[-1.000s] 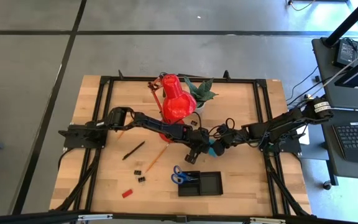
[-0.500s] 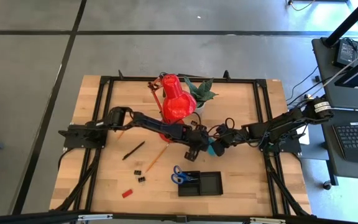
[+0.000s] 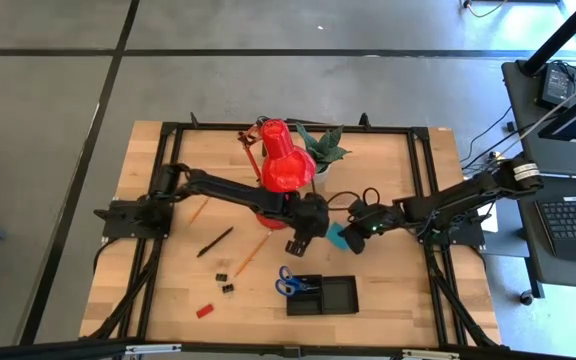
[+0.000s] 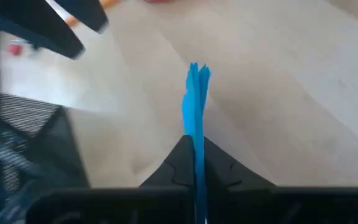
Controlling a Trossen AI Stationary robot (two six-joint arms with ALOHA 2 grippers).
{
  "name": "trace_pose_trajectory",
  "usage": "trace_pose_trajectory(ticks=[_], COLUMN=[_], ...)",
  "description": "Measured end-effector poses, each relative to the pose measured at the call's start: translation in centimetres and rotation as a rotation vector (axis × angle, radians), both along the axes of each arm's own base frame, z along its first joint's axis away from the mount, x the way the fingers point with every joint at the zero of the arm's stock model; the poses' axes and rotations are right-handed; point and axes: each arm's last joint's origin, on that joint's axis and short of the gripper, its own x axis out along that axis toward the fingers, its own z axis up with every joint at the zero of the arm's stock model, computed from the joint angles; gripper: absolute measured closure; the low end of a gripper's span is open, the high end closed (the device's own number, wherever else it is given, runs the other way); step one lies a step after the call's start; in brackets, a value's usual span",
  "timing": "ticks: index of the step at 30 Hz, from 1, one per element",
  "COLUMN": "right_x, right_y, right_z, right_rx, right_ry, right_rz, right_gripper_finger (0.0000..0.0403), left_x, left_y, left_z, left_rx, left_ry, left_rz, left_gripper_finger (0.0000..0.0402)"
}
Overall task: Pick and place office supplies into organizer
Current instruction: Put the blue sticky note into the black desk organizer
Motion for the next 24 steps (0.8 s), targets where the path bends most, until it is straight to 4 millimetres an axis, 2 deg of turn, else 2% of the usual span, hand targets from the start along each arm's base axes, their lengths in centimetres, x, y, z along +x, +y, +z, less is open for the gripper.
trace_pose_trajectory(ticks=[8,17,24], right_x=[-1.2,-1.9,-1.9], right_y=[0.0,-0.2,-0.2], right_z=[2.4,2.9,2.9], right_rx=[-0.034,-0.053,-0.055], right_ry=[-0.079,-0.078,-0.079], right_rz=[0.044,0.045,0.035], right_gripper_finger=[0.0392,0.0392,0.0393], left_x=[-3.6,-9.0,-11.1], left_y=[-1.3,-4.9,-6.7], left_z=[3.3,3.2,3.4], left_rx=[-0.105,-0.231,-0.231], left_ry=[-0.072,0.014,0.009], left_rz=[-0.008,-0.025,-0.011], left_gripper_finger=[0.0288,0.0288,0.0288])
